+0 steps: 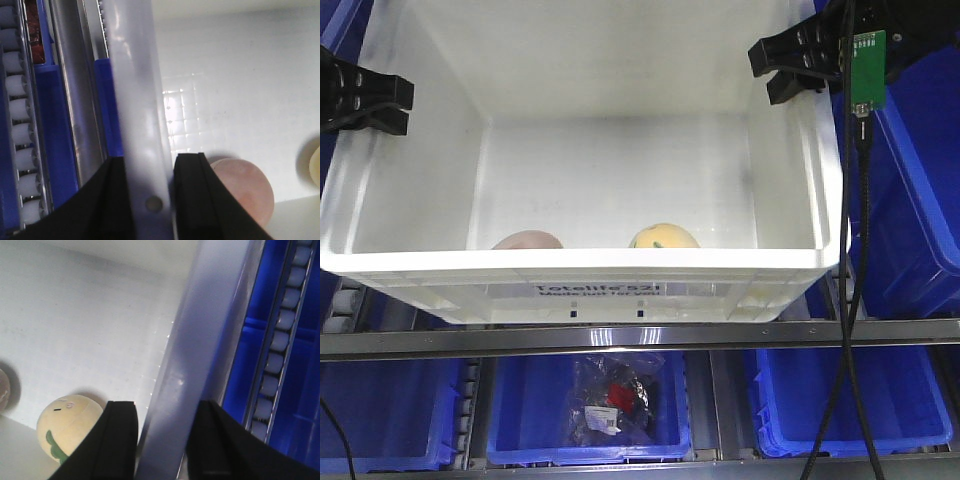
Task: Place moving items into box and shelve
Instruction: 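Push the crate forward with both grippers onto the shelf rollers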
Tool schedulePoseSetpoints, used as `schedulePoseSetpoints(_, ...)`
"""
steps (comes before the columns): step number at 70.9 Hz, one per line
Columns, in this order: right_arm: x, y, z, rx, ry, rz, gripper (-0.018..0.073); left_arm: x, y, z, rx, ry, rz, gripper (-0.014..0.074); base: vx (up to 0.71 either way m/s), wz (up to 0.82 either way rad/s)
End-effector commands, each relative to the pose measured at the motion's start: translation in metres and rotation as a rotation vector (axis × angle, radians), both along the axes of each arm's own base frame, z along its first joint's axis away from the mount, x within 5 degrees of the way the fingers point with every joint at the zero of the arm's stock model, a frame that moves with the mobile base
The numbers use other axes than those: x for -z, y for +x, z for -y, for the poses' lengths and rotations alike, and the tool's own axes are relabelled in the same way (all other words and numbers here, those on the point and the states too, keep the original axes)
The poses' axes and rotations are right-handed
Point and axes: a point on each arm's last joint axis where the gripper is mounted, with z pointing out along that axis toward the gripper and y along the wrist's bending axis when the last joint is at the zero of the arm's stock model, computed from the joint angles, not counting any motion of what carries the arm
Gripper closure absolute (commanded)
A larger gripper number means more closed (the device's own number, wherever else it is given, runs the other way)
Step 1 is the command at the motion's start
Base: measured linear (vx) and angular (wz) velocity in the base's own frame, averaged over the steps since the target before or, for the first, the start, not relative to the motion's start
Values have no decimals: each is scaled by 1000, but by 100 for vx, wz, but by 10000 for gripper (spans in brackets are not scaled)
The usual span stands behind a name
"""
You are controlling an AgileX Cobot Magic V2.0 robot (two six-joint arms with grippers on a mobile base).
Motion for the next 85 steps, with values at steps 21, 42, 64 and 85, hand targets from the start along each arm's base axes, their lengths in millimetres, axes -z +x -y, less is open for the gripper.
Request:
schedulePoseSetpoints(21,-25,11,-19,-74,161,221,562,-26,16,9,1,-102,245,601,0,0)
schedulePoseSetpoints(42,-7,28,-25,-83,137,203,562,-7,33,11,9,-77,209,601,0,0)
schedulePoseSetpoints(64,10,39,-28,-83,102,163,562,5,43,12,6,-72,177,596,0,0)
schedulePoseSetpoints(85,9,41,-28,-79,108,187,510,5,44,10,43,-15,207,458,0,0)
